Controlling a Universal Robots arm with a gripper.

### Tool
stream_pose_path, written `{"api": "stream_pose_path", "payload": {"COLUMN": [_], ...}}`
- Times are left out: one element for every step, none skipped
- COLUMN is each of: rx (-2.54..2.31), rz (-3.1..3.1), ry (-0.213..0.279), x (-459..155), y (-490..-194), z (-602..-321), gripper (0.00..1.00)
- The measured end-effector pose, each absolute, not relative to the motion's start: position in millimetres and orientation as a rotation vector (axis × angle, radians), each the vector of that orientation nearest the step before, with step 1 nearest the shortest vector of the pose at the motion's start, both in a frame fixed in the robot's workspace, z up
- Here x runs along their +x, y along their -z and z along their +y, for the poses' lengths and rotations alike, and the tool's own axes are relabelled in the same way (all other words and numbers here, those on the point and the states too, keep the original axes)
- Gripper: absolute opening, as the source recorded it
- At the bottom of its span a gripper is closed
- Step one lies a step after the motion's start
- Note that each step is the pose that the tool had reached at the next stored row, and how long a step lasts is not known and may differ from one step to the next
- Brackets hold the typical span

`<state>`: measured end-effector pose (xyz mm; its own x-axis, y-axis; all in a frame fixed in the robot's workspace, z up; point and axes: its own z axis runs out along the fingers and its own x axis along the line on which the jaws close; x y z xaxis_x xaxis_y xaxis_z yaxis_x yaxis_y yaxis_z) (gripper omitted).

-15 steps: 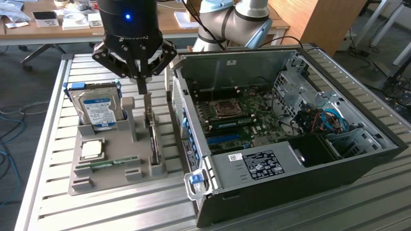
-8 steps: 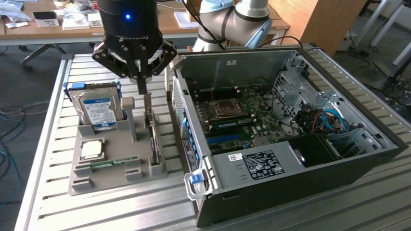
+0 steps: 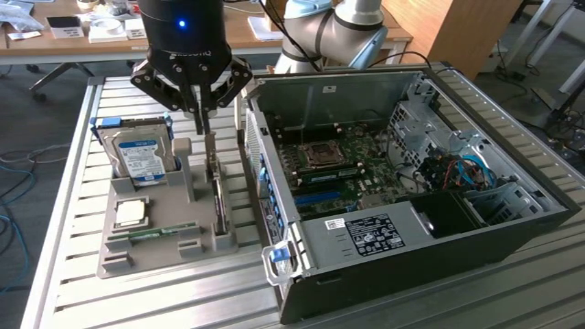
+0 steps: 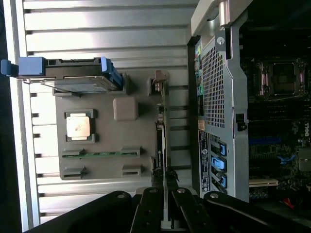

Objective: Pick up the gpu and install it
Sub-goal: 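Pick up the gpu and move the gpu toward the slot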

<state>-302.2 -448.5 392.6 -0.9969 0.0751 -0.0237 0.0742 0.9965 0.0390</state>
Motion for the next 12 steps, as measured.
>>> {"api": "stream_pose_path", "payload": {"rx": [0.116,0.116,0.117,0.116,0.116,0.117,0.116,0.116,0.116,0.116,0.116,0.116], "rz": [3.114,3.114,3.114,3.114,3.114,3.114,3.114,3.114,3.114,3.114,3.114,3.114], "ry": [-0.059,-0.059,-0.059,-0.059,-0.059,-0.059,-0.059,-0.059,-0.059,-0.059,-0.059,-0.059], "x": [-302.2,-302.2,-302.2,-302.2,-302.2,-302.2,-302.2,-302.2,-302.2,-302.2,-302.2,-302.2], "y": [-392.6,-392.6,-392.6,-392.6,-392.6,-392.6,-392.6,-392.6,-392.6,-392.6,-392.6,-392.6], "z": [-448.5,-448.5,-448.5,-448.5,-448.5,-448.5,-448.5,-448.5,-448.5,-448.5,-448.5,-448.5], "gripper": [0.17,0.23,0.23,0.29,0.35,0.35,0.41,0.41,0.47,0.47,0.47,0.47]}}
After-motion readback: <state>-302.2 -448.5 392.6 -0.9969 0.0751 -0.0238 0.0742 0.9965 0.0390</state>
